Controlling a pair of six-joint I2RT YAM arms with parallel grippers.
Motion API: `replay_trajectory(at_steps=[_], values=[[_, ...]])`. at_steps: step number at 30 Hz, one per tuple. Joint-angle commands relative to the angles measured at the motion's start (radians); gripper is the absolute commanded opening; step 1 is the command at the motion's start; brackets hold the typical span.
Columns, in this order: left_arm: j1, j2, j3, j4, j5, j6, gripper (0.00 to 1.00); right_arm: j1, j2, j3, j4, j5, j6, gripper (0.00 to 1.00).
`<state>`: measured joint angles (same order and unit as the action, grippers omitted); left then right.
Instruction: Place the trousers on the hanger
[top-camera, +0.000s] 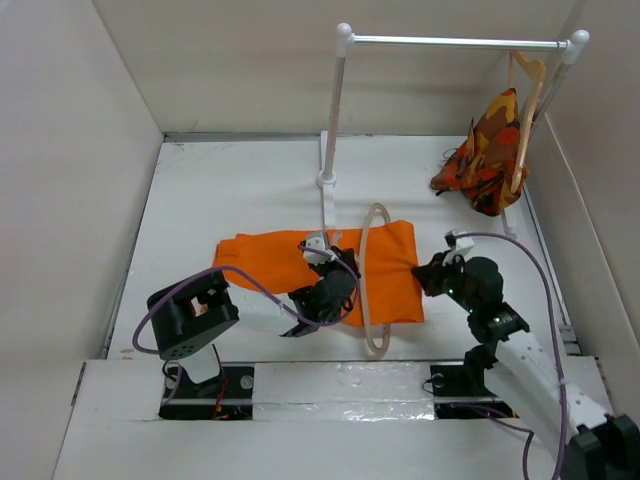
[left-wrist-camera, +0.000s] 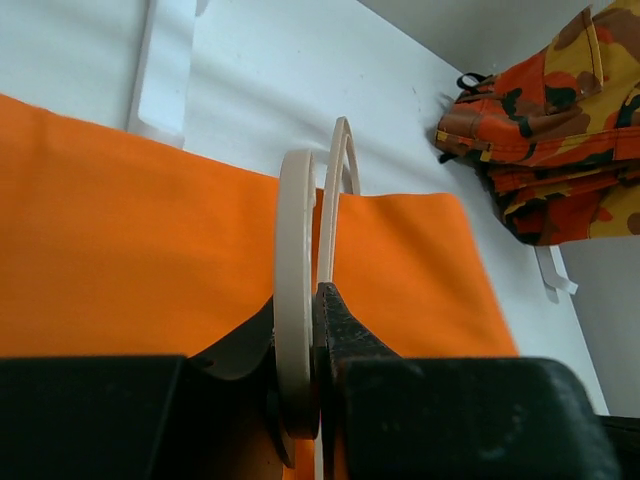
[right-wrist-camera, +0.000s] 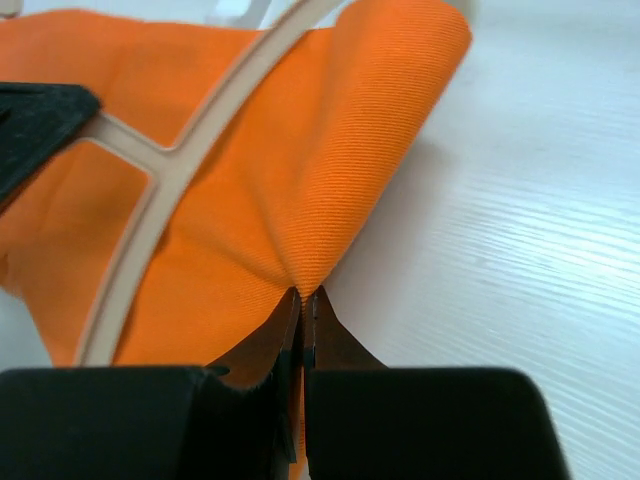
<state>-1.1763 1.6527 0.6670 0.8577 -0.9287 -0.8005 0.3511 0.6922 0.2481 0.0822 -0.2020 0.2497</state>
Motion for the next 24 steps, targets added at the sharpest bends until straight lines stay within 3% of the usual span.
replay_trajectory(at_steps=[1,11,18,24], values=[[0.014,-0.059,-0.049,0.007,-0.045,0.098,0.00,-0.058,-0.135,0.060,-0.218,0.105,-0.055,0.00],[0.044,-0.224,-0.201,-0.025,-0.036,0.156,0.00,-0.231,-0.172,0.108,-0.271,0.076,-0.087,0.00],[0.053,-0.301,-0.207,-0.158,-0.081,0.150,0.00,-0.340,-0.117,0.138,-0.269,0.032,-0.144,0.00],[0.078,-0.326,-0.238,-0.146,-0.059,0.167,0.00,-0.403,-0.112,0.135,-0.240,-0.020,-0.153,0.00]])
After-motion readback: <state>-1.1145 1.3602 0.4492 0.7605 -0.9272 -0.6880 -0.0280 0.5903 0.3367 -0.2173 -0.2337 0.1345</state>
